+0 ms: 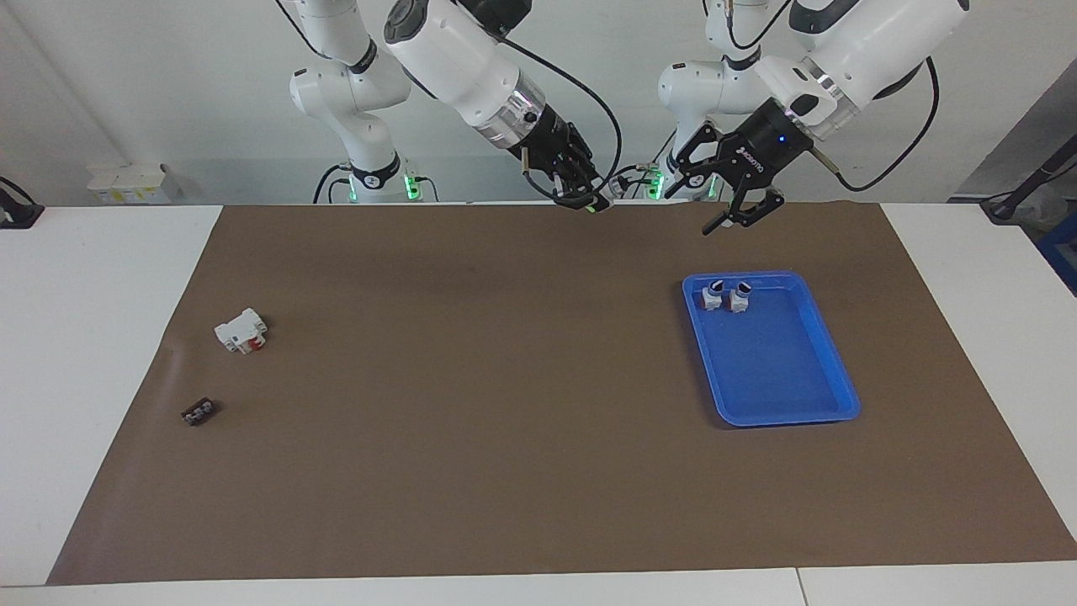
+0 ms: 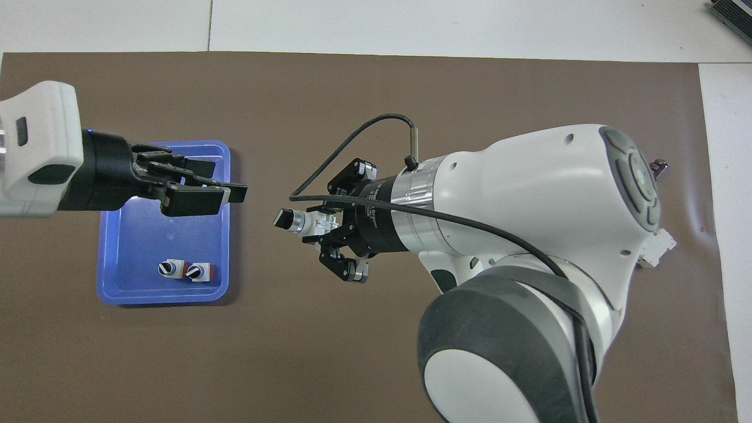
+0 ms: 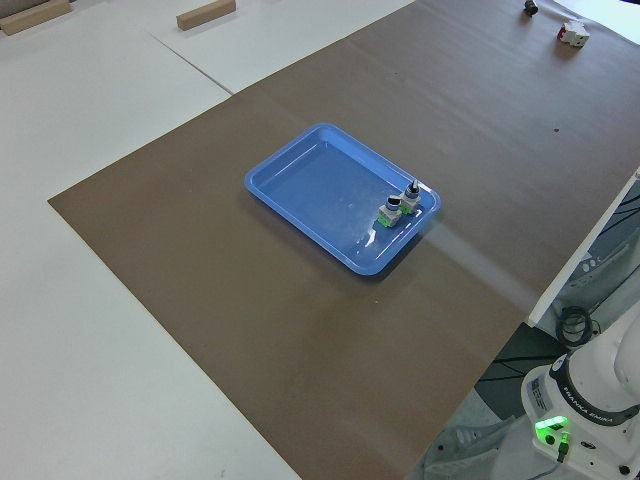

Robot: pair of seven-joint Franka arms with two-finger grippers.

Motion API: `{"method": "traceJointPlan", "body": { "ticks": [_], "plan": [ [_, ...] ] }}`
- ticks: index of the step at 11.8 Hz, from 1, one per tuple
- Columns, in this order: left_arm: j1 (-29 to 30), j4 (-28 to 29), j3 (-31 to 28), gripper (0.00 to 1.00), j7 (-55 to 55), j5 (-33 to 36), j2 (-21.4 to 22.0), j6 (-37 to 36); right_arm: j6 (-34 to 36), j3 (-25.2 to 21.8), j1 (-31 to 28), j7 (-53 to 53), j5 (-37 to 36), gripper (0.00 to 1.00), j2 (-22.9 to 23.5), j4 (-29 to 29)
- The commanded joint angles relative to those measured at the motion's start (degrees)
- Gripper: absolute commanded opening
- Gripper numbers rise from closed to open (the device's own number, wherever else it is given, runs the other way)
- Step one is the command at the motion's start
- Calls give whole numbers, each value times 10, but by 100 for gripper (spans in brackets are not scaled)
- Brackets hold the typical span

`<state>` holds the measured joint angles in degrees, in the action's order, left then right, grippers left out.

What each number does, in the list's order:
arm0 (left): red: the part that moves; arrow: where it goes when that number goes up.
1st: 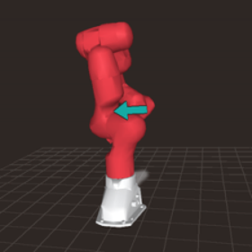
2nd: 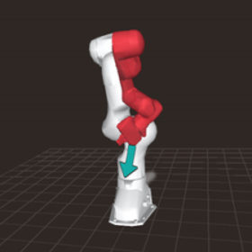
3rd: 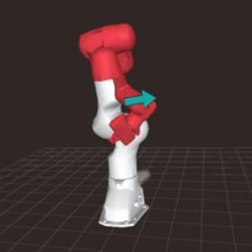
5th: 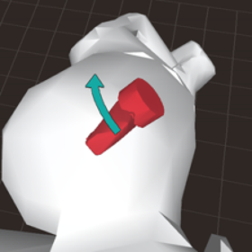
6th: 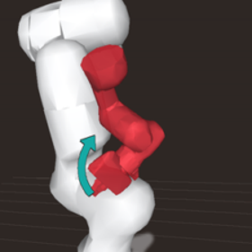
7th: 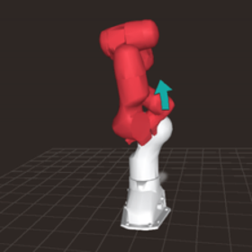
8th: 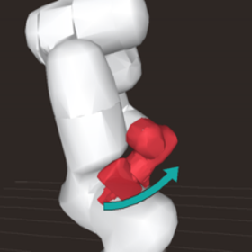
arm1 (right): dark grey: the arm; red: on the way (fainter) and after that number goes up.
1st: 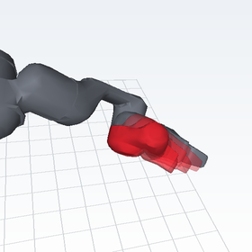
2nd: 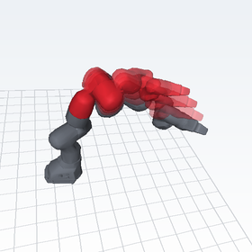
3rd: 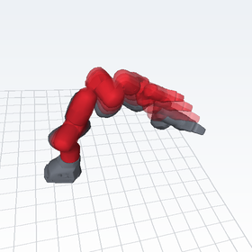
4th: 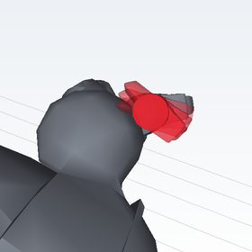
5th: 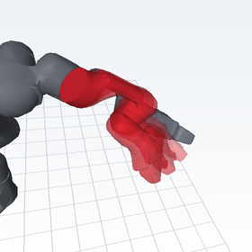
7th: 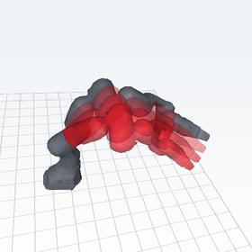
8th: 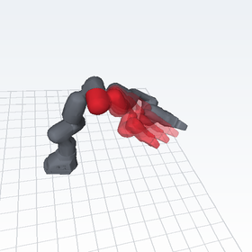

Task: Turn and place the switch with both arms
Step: 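Lift the switch with the right gripper while the left gripper reaches toward it, then close the left gripper on the switch end held by the right gripper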

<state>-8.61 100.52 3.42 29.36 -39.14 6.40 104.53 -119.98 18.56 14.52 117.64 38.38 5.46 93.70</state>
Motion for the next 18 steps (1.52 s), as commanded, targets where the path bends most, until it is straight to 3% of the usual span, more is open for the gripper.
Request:
{"method": "traceJointPlan", "body": {
  "ticks": [1,3,7,10,12,14,18],
  "plan": [
    [3,32,-12,72,74,-71,30,-57,-14,2,-7,13,18,0,-4,7],
    [18,30,-13,69,102,-100,31,-99,-11,2,-7,12,17,0,-12,16],
    [10,32,-5,59,102,-116,29,-59,-10,2,-7,7,16,0,-17,23],
    [-9,33,-4,58,102,-126,24,-15,-14,2,-5,8,16,0,-19,28],
    [-9,34,-4,57,102,-127,21,-15,-15,3,-5,7,15,0,-21,30],
    [-10,35,-4,49,104,-127,20,-13,-14,3,-5,8,14,0,-21,30],
    [-22,44,-5,48,108,-126,21,-13,-14,3,-5,8,14,0,-21,31]
  ]
}}
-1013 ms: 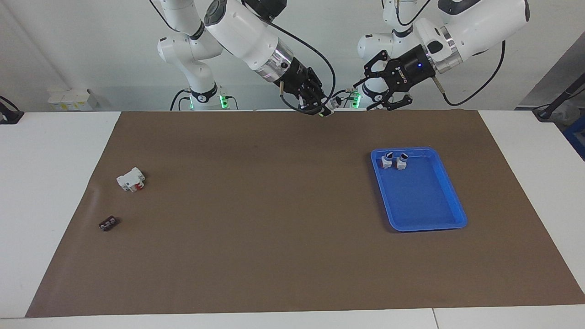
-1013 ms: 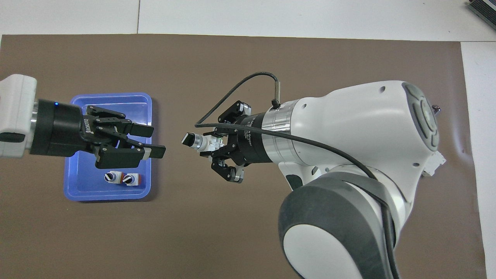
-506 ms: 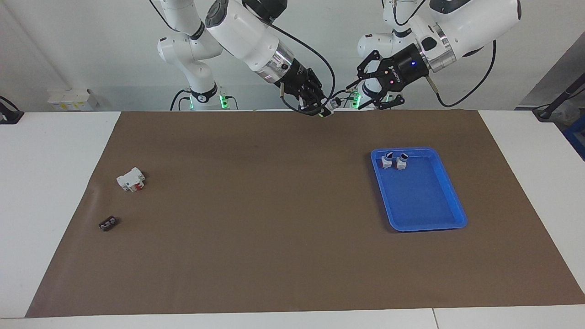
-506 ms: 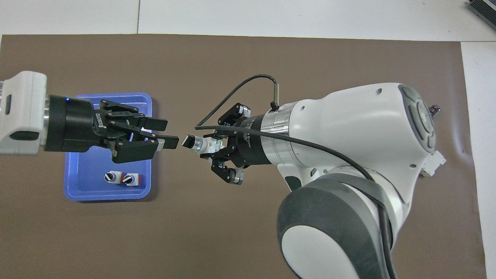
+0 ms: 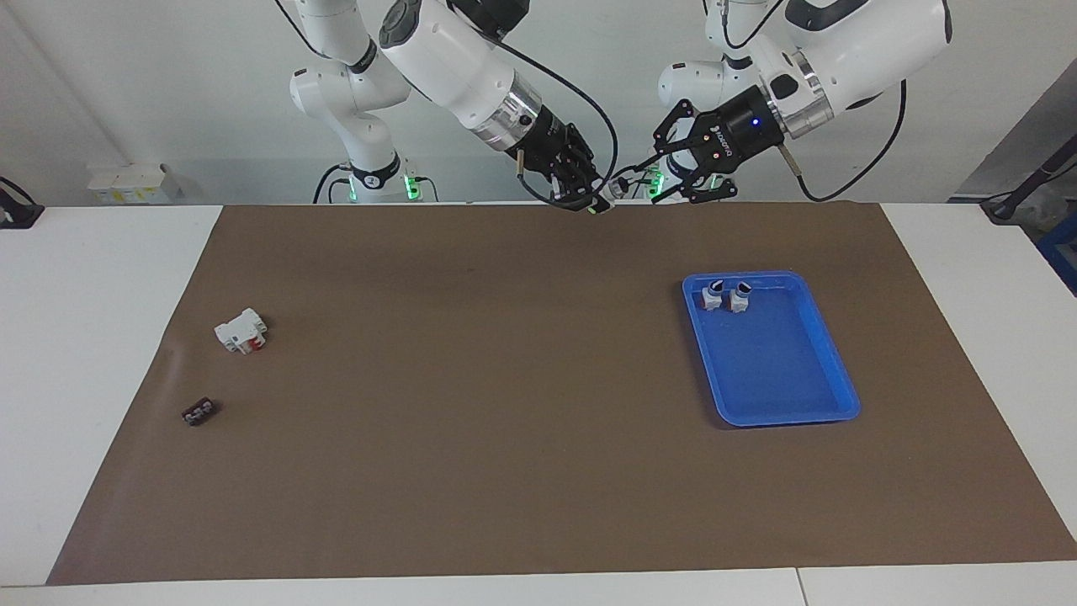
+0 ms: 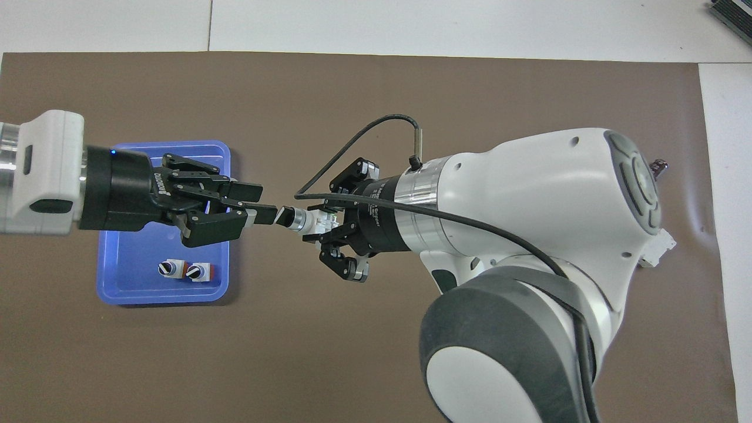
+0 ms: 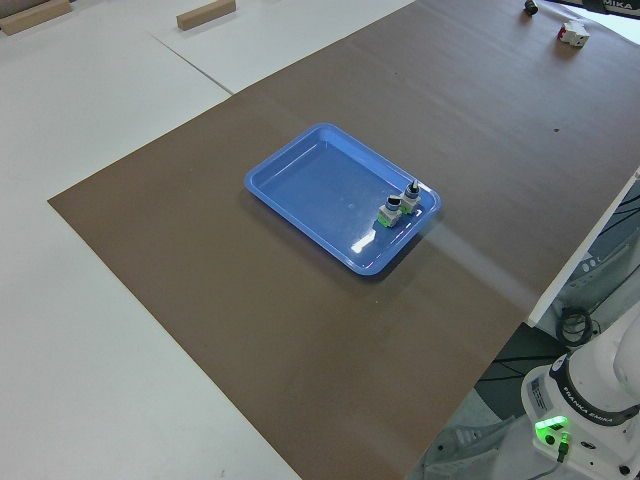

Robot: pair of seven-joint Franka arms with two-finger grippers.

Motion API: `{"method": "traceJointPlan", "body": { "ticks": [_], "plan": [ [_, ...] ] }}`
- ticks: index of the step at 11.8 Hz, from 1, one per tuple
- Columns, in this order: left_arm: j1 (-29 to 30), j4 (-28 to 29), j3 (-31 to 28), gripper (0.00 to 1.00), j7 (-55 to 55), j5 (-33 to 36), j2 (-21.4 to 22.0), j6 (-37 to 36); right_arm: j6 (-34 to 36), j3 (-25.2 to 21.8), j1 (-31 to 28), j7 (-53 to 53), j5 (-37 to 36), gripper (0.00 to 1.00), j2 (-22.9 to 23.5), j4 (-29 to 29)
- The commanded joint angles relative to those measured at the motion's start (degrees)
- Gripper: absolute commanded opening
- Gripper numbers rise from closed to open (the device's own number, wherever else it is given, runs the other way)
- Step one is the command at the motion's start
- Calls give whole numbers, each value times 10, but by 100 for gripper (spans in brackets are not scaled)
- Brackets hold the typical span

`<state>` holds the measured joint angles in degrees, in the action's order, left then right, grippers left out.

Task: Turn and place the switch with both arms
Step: 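Close the left gripper on the switch end held by the right gripper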

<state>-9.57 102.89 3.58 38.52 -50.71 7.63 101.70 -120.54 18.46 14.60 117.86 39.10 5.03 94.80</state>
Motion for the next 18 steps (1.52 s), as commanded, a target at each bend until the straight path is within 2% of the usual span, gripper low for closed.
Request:
{"method": "traceJointPlan", "body": {
  "ticks": [1,3,5,8,10,11,12,15,18],
  "plan": [
    [-14,32,-6,48,17,-11,13,17,-8,4,-5,6,7,0,-17,20],
    [-25,37,-6,44,17,-11,16,18,-8,4,-5,6,7,0,-17,20],
    [-25,35,-7,34,17,-15,15,24,-8,4,-5,6,7,0,-17,21],
    [-25,35,-7,31,16,-24,16,25,-8,4,-5,6,7,0,-18,24],
    [-25,37,-7,25,16,-24,16,24,-9,4,-5,6,6,0,-18,23],
    [-25,37,-7,18,15,-24,17,19,-9,4,-5,6,6,0,-18,23],
    [-23,39,-7,0,15,-24,18,17,-9,4,-5,6,6,0,-19,24],
    [-19,50,-7,0,2,-32,25,18,-9,4,-5,6,6,0,-18,24],
    [-25,48,-7,0,-99,-31,27,25,-9,4,-5,6,6,0,-18,23]
  ]
}}
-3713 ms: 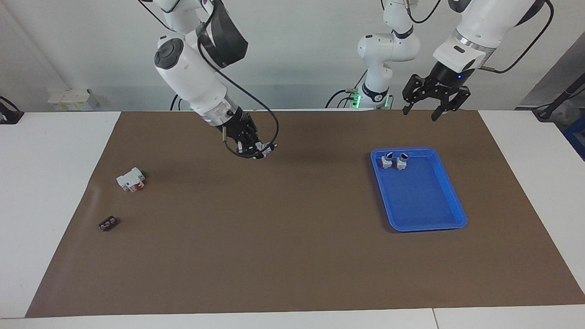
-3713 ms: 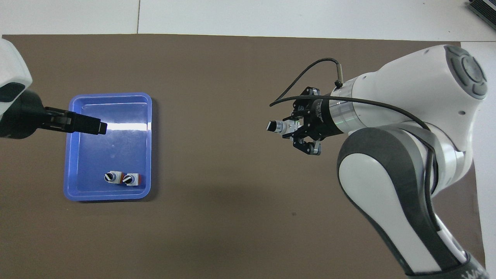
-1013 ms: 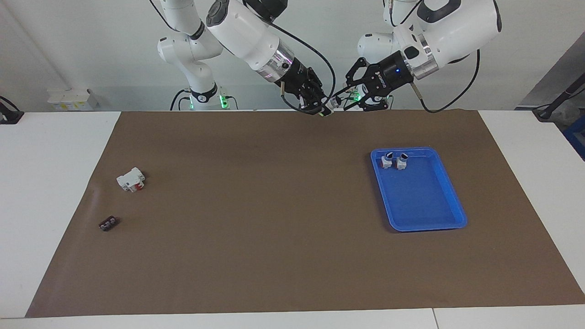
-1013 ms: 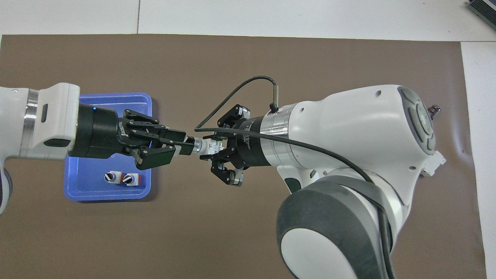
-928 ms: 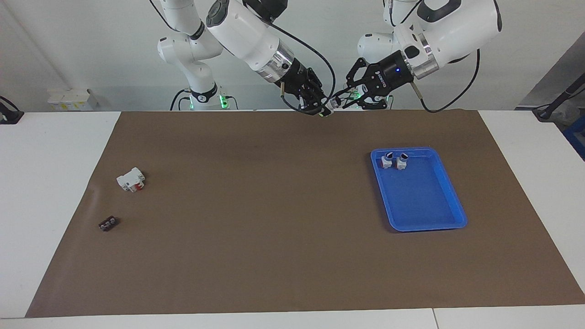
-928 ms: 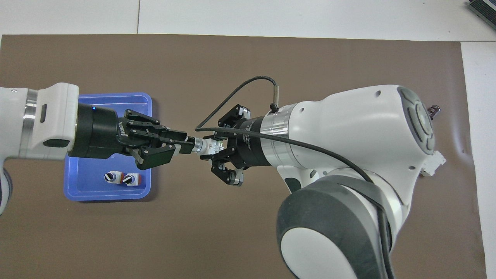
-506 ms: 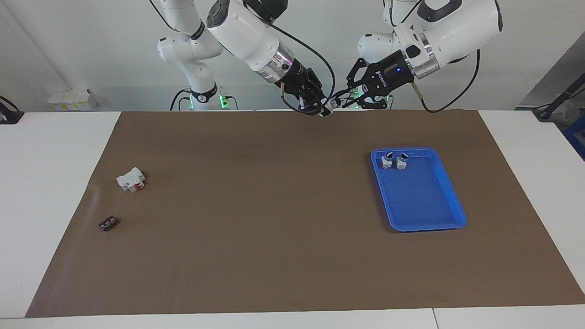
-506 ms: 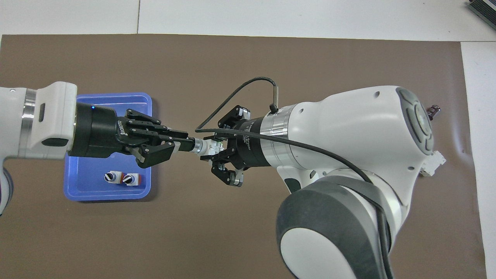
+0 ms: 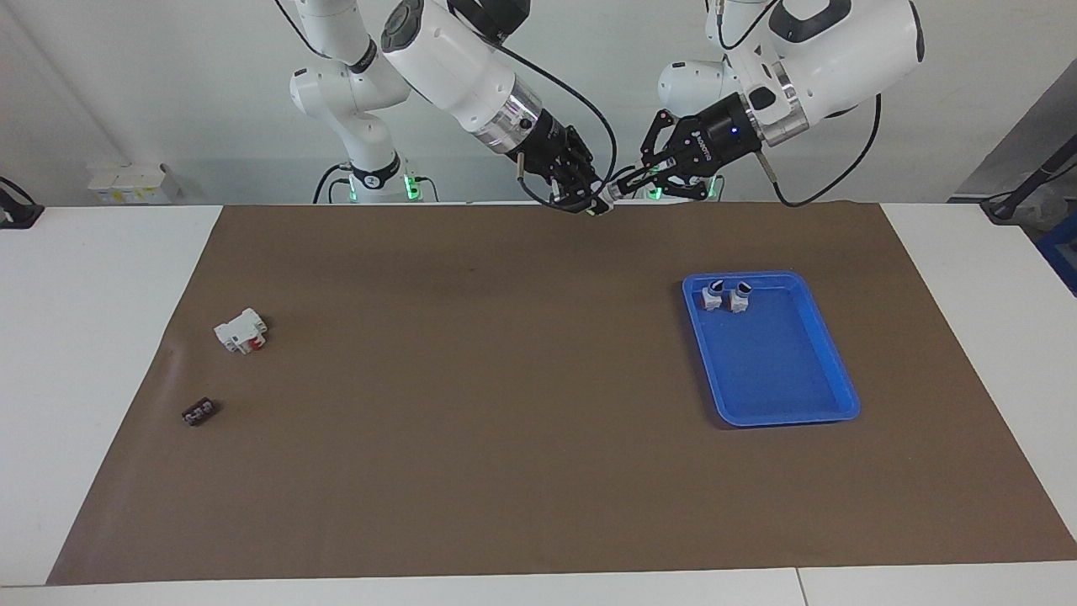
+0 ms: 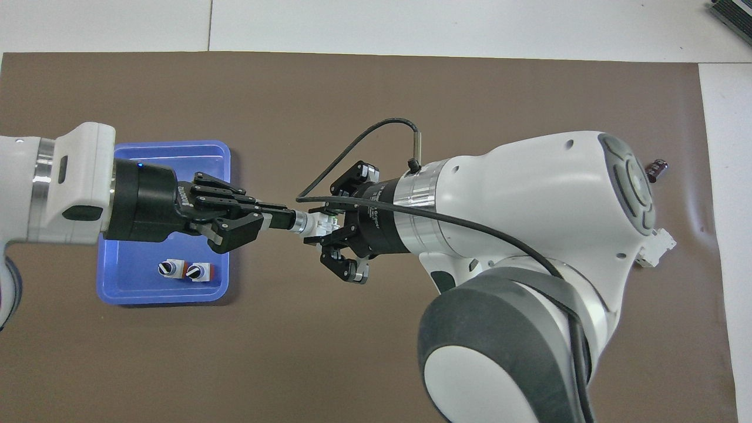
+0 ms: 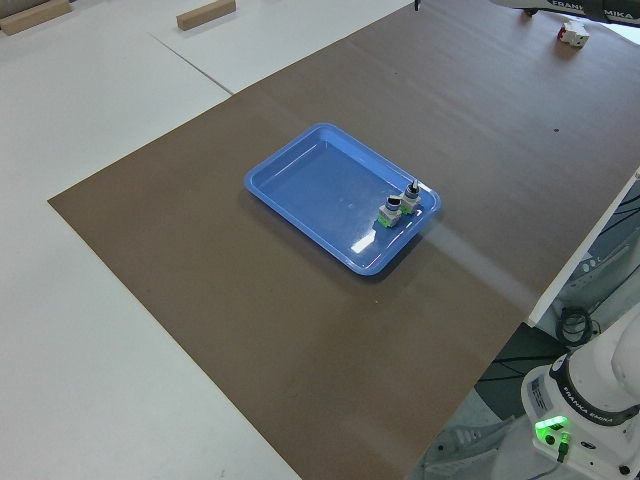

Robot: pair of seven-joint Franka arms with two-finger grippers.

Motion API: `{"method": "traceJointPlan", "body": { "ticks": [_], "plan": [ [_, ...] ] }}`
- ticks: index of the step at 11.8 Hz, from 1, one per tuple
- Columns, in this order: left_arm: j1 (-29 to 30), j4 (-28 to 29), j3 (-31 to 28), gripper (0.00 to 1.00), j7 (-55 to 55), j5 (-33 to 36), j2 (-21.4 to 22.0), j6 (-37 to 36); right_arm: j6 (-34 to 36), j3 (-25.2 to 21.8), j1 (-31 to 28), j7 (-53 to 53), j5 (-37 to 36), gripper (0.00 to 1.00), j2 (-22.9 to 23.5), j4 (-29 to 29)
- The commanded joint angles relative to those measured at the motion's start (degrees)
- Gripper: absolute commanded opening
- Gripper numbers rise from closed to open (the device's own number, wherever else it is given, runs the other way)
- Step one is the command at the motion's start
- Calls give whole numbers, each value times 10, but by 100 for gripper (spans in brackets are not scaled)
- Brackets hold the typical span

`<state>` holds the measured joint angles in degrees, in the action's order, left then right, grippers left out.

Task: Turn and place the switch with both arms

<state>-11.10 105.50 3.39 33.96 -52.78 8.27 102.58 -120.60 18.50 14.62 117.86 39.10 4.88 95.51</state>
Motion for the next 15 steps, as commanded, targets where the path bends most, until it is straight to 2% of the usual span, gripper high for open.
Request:
{"method": "traceJointPlan", "body": {
  "ticks": [1,8,11,15],
  "plan": [
    [-9,22,-5,0,-108,-8,30,18,-8,4,-6,7,6,0,-16,16],
    [-10,16,0,0,-395,-1,39,3,-8,4,-6,7,6,0,-16,16],
    [-10,12,16,0,-583,-1,39,-17,-6,5,-6,7,6,0,-16,16],
    [-9,9,17,0,-701,-2,39,-15,-6,5,-6,9,7,0,-16,16]
  ]
}}
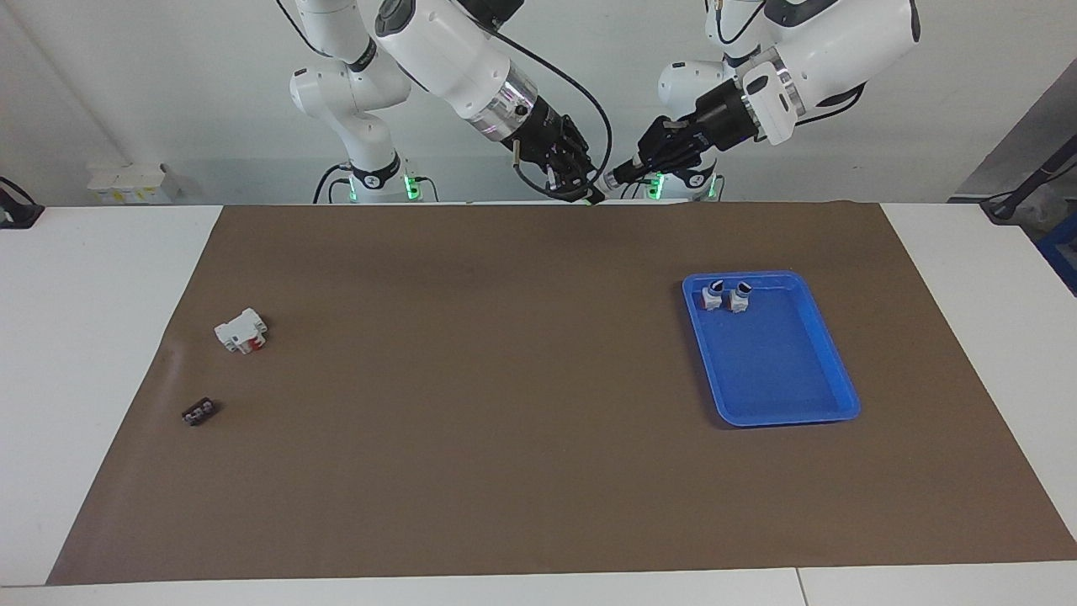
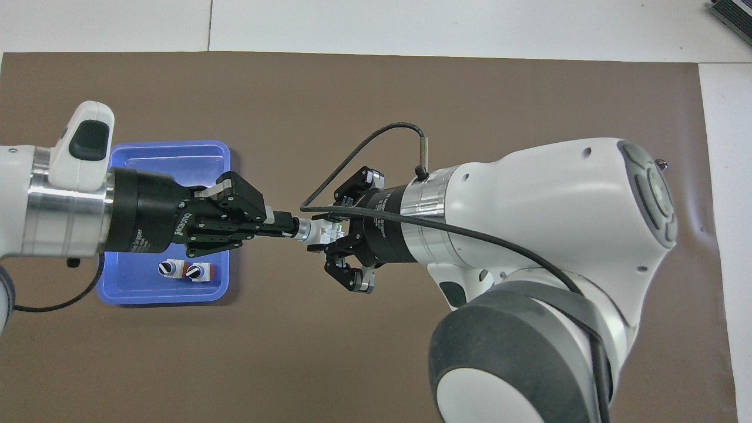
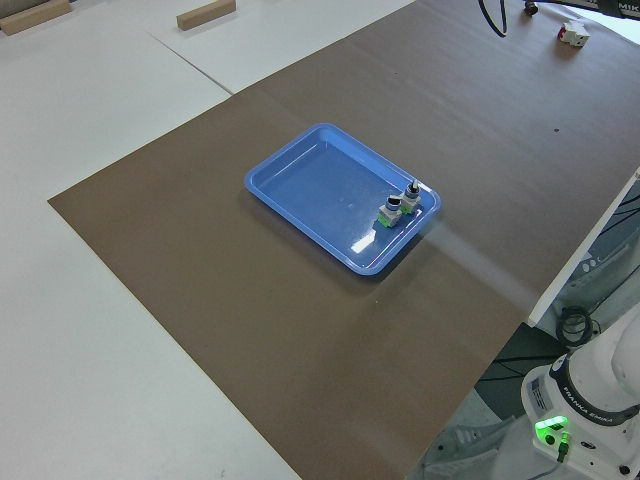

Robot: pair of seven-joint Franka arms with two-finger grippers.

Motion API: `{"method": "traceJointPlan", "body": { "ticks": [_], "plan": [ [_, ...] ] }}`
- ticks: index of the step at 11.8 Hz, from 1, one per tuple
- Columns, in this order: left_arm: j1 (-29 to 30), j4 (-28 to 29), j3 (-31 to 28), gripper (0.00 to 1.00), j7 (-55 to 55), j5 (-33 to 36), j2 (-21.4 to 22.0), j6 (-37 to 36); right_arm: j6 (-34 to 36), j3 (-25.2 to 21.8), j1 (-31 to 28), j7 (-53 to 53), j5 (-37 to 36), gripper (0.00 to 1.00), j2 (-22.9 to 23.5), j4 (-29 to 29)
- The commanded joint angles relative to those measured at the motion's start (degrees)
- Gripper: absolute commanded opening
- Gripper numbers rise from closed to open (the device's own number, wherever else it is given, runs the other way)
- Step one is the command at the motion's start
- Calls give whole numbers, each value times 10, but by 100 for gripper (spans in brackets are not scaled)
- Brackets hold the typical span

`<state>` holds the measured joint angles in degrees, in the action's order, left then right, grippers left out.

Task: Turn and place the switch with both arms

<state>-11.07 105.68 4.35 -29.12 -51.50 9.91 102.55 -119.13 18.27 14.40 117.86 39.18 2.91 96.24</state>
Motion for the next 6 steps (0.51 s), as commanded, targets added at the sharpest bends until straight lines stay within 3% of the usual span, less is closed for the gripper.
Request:
{"method": "traceJointPlan", "body": {
  "ticks": [1,6],
  "plan": [
    [-10,5,7,0,-90,-14,22,-16,-21,6,-3,8,5,0,3,9],
    [-4,8,7,0,-105,-12,22,-14,-21,7,-3,9,5,0,3,8]
  ]
}}
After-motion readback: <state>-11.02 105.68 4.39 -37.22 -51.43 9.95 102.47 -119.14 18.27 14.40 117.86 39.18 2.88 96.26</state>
